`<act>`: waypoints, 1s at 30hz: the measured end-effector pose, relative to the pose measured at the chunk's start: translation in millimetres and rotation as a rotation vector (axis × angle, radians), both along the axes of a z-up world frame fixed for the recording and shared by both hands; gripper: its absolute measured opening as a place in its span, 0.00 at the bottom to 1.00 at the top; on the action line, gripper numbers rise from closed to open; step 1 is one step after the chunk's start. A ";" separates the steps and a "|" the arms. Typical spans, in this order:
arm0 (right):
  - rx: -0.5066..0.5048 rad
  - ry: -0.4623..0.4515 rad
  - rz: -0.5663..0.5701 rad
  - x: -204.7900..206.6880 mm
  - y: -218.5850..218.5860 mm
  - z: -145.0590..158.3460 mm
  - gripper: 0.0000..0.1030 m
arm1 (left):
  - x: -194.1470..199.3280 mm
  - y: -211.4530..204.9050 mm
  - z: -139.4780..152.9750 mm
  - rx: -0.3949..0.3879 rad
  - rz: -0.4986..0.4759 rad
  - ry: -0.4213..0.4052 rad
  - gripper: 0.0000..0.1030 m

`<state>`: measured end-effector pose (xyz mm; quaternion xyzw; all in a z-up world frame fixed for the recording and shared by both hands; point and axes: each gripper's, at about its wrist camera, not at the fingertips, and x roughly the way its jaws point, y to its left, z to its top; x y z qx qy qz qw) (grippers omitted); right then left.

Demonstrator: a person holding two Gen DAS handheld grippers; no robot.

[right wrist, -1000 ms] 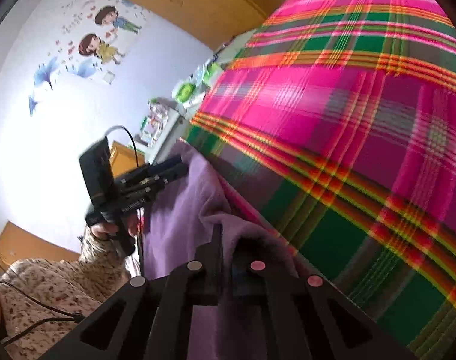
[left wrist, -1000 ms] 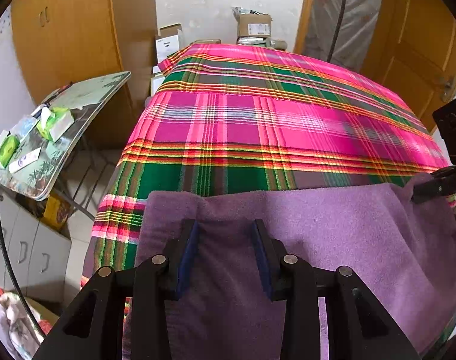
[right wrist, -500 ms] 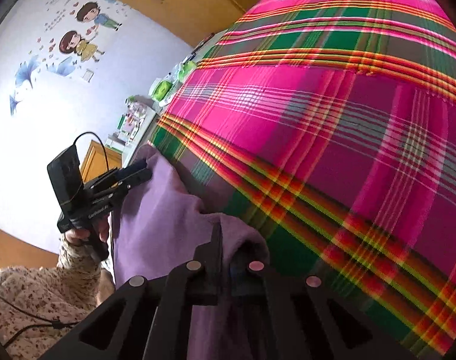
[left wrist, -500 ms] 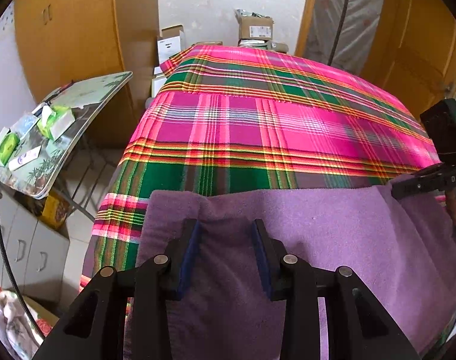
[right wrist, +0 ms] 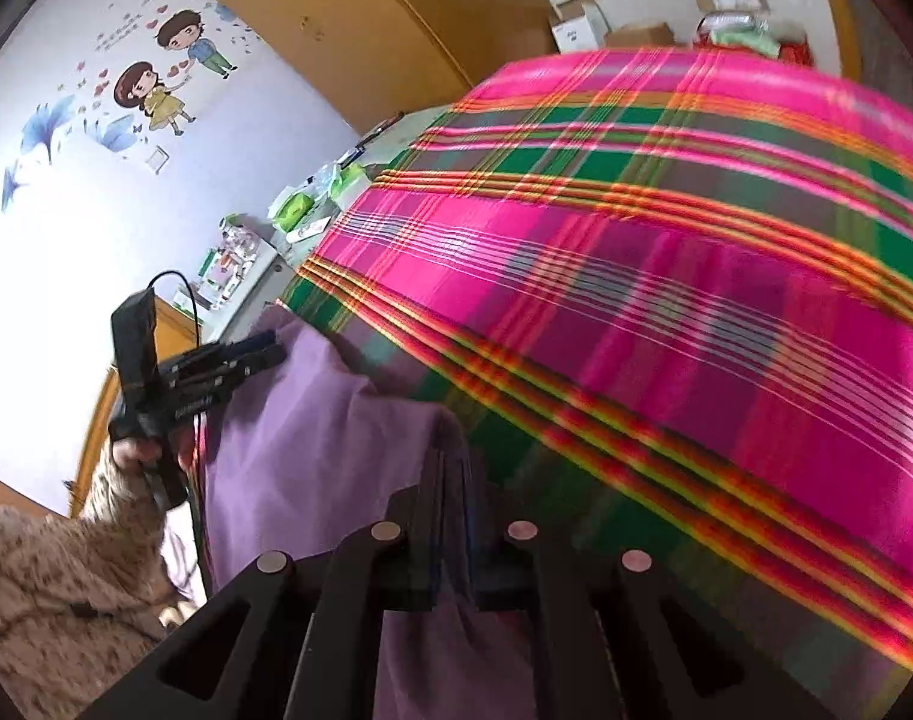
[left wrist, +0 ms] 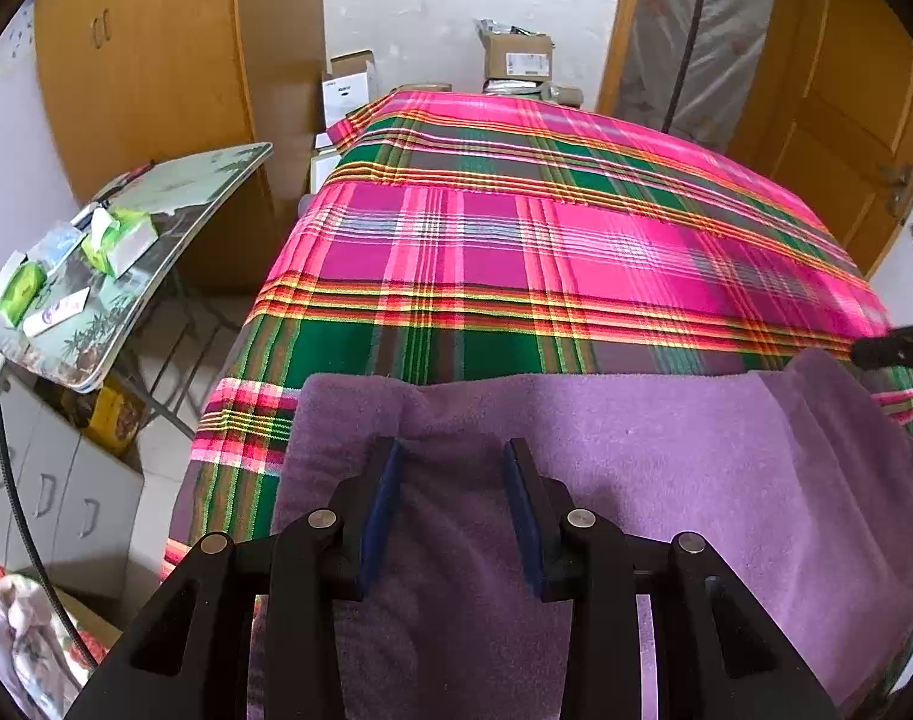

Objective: Fold clothes

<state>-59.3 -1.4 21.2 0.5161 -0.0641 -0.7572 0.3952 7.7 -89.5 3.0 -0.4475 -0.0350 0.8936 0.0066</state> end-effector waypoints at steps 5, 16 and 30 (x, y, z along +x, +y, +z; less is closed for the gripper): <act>0.038 -0.009 0.001 25.4 23.6 -4.6 0.07 | 0.5 1.7 -0.8 -0.013 0.003 0.000 0.37; 0.049 -0.025 0.025 45.9 26.2 -19.2 0.12 | 2.5 4.2 -2.0 -0.027 0.015 -0.006 0.37; 0.189 0.145 -0.171 50.6 33.9 -6.4 0.00 | 25.9 -3.5 5.9 -0.027 0.031 0.011 0.37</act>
